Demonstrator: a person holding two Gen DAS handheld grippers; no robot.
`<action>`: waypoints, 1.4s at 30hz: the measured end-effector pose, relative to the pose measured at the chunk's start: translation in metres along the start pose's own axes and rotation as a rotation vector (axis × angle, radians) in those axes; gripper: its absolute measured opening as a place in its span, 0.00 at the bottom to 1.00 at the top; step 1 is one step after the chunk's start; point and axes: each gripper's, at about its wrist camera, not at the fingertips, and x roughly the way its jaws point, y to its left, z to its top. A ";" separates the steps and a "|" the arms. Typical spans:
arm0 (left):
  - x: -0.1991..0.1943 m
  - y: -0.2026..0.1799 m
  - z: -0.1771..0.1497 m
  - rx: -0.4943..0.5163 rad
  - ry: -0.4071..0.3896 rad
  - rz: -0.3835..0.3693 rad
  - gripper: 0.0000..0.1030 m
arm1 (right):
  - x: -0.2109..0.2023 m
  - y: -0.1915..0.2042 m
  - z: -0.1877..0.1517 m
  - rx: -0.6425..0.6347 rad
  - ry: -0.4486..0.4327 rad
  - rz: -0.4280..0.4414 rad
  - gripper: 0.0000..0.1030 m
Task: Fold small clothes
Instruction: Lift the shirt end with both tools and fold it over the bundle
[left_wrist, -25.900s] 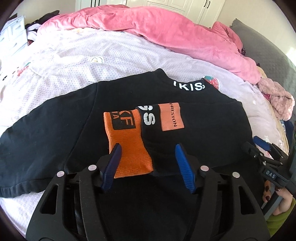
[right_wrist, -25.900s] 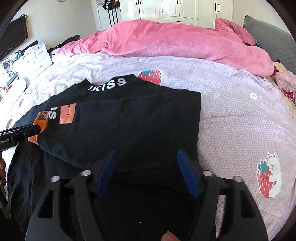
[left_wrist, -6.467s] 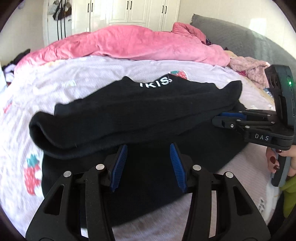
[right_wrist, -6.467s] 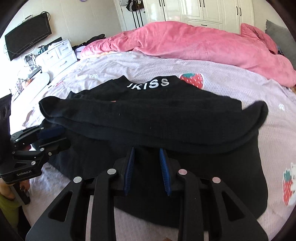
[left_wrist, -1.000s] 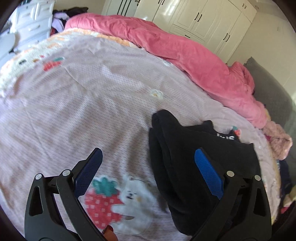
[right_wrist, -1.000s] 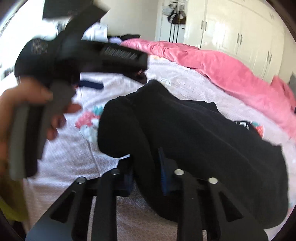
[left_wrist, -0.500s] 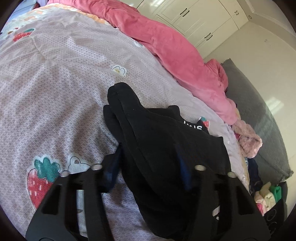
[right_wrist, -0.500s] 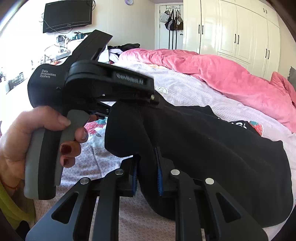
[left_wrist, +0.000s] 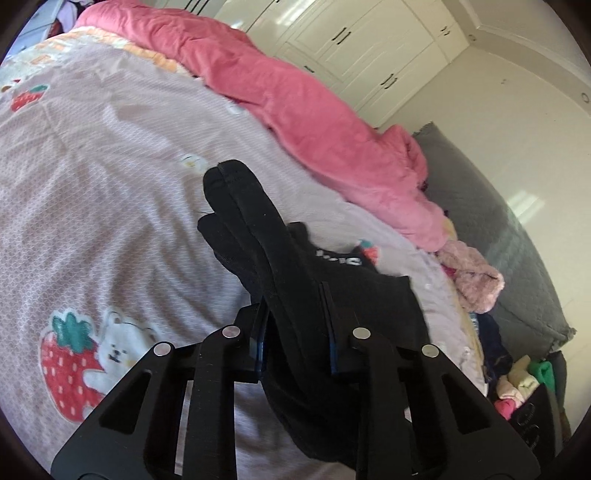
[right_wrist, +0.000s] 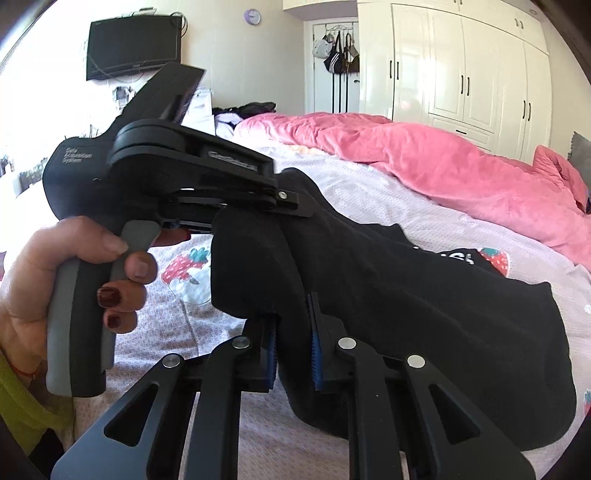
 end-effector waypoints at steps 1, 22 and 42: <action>-0.001 -0.006 -0.001 0.006 -0.002 -0.002 0.15 | -0.005 -0.004 0.000 0.010 -0.010 0.000 0.12; 0.093 -0.190 -0.024 0.190 0.098 -0.033 0.15 | -0.108 -0.149 -0.026 0.329 -0.141 -0.069 0.08; 0.160 -0.218 -0.056 0.199 0.151 0.025 0.41 | -0.101 -0.235 -0.098 0.812 0.033 -0.020 0.32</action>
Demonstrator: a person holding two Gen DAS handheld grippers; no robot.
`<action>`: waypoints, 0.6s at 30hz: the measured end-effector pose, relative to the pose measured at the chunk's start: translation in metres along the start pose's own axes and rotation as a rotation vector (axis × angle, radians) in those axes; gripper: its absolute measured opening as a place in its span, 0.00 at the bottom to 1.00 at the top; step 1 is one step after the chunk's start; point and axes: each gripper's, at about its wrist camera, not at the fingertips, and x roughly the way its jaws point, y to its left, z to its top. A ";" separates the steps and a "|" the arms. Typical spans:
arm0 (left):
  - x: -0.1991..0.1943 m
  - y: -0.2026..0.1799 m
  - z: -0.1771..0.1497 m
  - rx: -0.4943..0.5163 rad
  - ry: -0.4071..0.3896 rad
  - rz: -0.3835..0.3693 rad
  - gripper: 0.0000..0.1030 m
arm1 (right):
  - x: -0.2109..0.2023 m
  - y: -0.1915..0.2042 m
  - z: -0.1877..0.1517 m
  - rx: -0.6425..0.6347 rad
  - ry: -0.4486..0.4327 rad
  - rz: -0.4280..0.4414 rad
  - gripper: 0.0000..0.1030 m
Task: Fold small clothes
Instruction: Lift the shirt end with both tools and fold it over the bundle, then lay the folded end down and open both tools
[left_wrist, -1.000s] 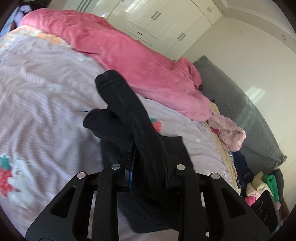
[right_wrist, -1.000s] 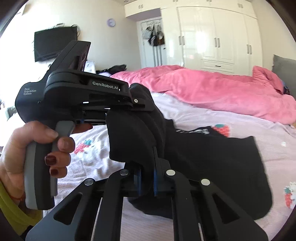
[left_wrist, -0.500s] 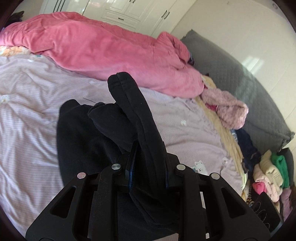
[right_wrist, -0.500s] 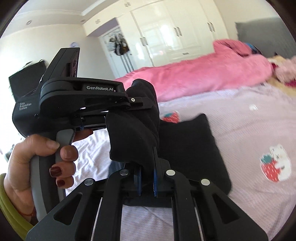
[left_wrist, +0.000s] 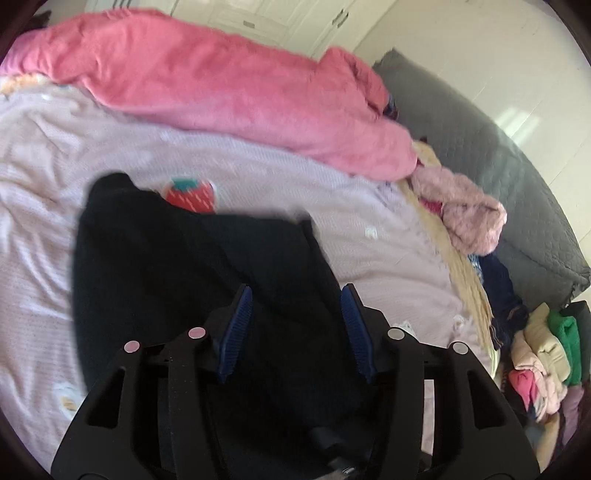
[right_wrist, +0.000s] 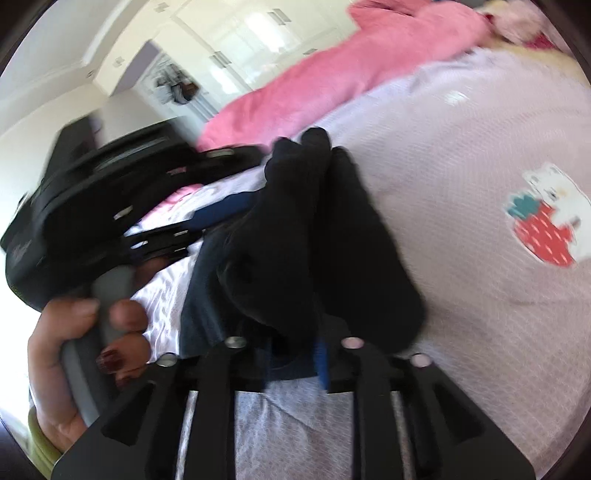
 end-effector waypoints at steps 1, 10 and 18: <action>-0.008 0.004 -0.001 0.003 -0.018 0.012 0.41 | -0.002 -0.003 0.000 0.026 -0.003 -0.007 0.32; -0.039 0.049 -0.030 0.066 -0.011 0.231 0.41 | -0.039 -0.010 0.007 0.130 -0.114 0.007 0.57; -0.030 0.054 -0.064 0.212 0.033 0.319 0.42 | -0.024 -0.014 0.037 0.018 -0.086 -0.071 0.63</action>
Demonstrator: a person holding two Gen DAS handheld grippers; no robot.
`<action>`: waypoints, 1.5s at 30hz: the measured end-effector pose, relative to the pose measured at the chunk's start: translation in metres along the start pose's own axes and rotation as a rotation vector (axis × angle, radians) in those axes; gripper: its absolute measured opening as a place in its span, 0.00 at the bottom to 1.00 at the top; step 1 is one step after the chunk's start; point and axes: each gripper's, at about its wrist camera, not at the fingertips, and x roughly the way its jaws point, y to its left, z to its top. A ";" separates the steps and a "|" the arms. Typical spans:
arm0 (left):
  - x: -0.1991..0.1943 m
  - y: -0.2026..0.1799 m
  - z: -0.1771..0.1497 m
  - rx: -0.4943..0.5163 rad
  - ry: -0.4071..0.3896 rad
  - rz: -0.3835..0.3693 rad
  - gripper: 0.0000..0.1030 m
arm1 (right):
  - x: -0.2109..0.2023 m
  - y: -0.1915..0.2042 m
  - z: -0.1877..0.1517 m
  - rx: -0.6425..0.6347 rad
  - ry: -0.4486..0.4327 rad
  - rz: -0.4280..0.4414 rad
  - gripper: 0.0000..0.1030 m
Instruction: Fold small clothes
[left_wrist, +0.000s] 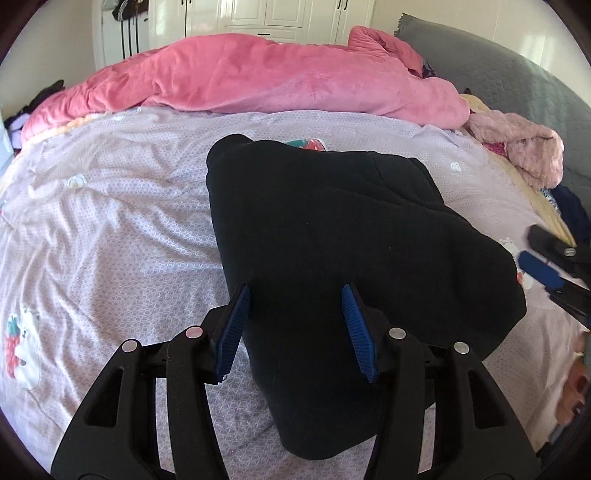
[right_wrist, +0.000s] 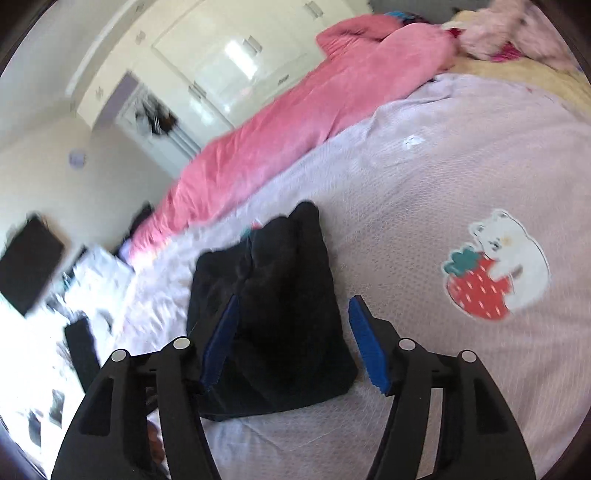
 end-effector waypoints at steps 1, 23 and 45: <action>-0.001 0.002 0.000 -0.002 0.003 -0.007 0.42 | 0.008 0.002 0.002 -0.013 0.025 -0.010 0.64; -0.013 0.017 -0.007 -0.060 -0.021 -0.054 0.53 | 0.068 0.070 0.037 -0.428 0.035 0.096 0.16; -0.016 0.018 -0.017 -0.081 -0.003 -0.077 0.62 | 0.029 0.050 0.012 -0.409 0.091 -0.004 0.46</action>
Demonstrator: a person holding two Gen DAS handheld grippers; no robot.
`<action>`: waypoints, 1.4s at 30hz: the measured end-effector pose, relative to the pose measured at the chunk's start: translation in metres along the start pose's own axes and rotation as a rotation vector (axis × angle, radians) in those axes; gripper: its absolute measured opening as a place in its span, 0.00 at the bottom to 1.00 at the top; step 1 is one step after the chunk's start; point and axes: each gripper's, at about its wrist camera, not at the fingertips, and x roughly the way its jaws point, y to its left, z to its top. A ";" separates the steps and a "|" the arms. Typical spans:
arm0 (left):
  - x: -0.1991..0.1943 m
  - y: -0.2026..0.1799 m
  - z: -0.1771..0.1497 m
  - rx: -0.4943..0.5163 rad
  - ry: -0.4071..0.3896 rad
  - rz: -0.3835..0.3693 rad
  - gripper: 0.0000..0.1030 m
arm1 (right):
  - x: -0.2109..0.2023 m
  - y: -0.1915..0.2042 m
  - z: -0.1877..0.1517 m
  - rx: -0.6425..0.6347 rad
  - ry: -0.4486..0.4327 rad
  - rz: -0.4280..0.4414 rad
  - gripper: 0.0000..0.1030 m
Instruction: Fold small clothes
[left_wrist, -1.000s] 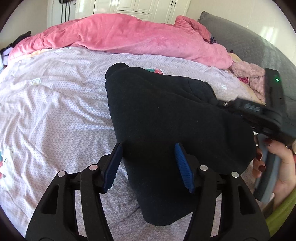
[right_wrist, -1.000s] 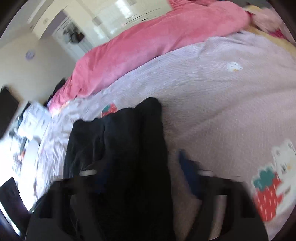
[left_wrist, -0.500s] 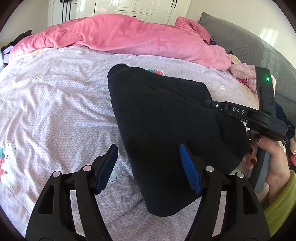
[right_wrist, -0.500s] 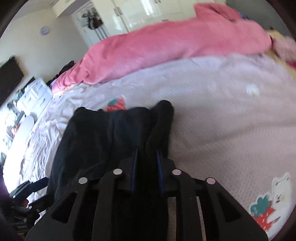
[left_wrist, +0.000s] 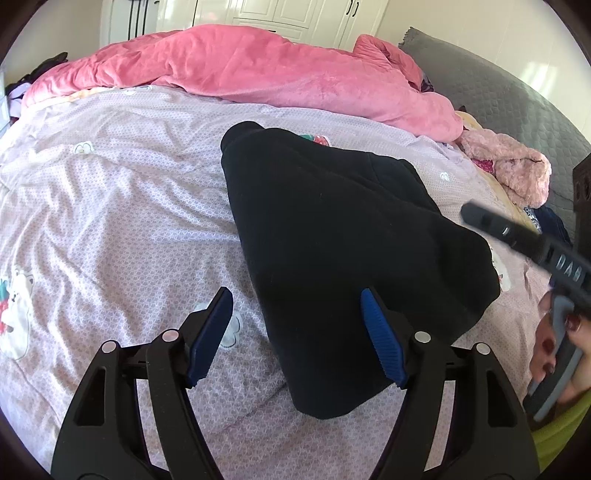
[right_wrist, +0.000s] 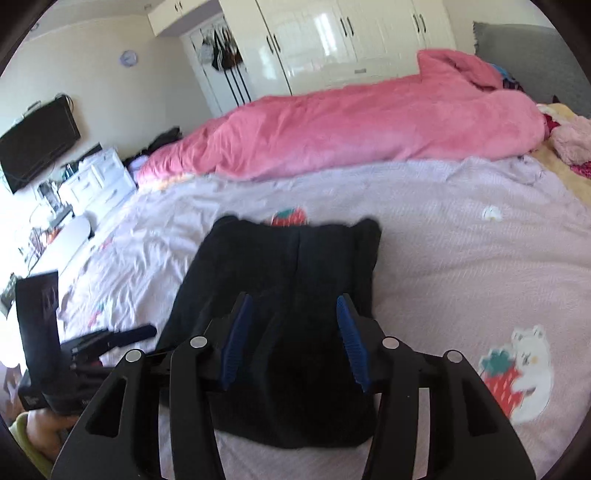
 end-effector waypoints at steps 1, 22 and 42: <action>-0.001 0.000 0.000 -0.001 0.000 0.000 0.62 | 0.008 0.002 -0.002 0.001 0.025 -0.005 0.43; -0.015 -0.004 -0.001 -0.009 -0.016 -0.040 0.71 | 0.019 -0.021 -0.016 0.091 0.054 -0.116 0.59; -0.033 -0.015 0.002 -0.013 -0.032 0.010 0.91 | -0.050 -0.018 -0.020 0.097 -0.170 -0.154 0.96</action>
